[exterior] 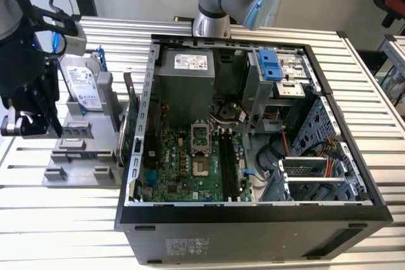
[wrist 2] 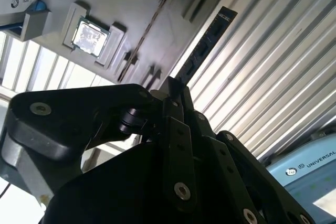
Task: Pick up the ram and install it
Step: 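Pick up the ram and move it above insertion slot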
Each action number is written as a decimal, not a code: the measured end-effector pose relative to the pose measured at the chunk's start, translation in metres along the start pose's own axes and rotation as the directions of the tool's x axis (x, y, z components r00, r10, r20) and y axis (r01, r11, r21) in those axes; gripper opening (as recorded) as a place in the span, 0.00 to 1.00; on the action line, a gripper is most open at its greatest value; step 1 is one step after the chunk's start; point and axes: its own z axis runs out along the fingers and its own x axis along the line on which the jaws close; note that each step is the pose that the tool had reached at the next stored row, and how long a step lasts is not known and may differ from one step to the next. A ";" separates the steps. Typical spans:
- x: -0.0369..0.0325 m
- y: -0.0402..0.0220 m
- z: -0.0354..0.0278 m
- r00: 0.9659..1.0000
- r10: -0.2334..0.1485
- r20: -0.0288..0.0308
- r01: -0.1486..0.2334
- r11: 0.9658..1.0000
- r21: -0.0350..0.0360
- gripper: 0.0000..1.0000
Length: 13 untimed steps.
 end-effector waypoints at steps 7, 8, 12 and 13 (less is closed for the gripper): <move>-0.0002 0.0001 -0.0066 1.000 0.000 0.000 0.000 1.000 0.000 0.00; -0.0002 0.0001 -0.0074 1.000 0.000 0.000 0.000 1.000 0.000 0.00; -0.0003 0.0002 -0.0112 1.000 0.000 0.000 0.000 1.000 0.000 0.00; -0.0004 0.0002 -0.0121 1.000 0.000 0.000 0.000 1.000 0.000 0.00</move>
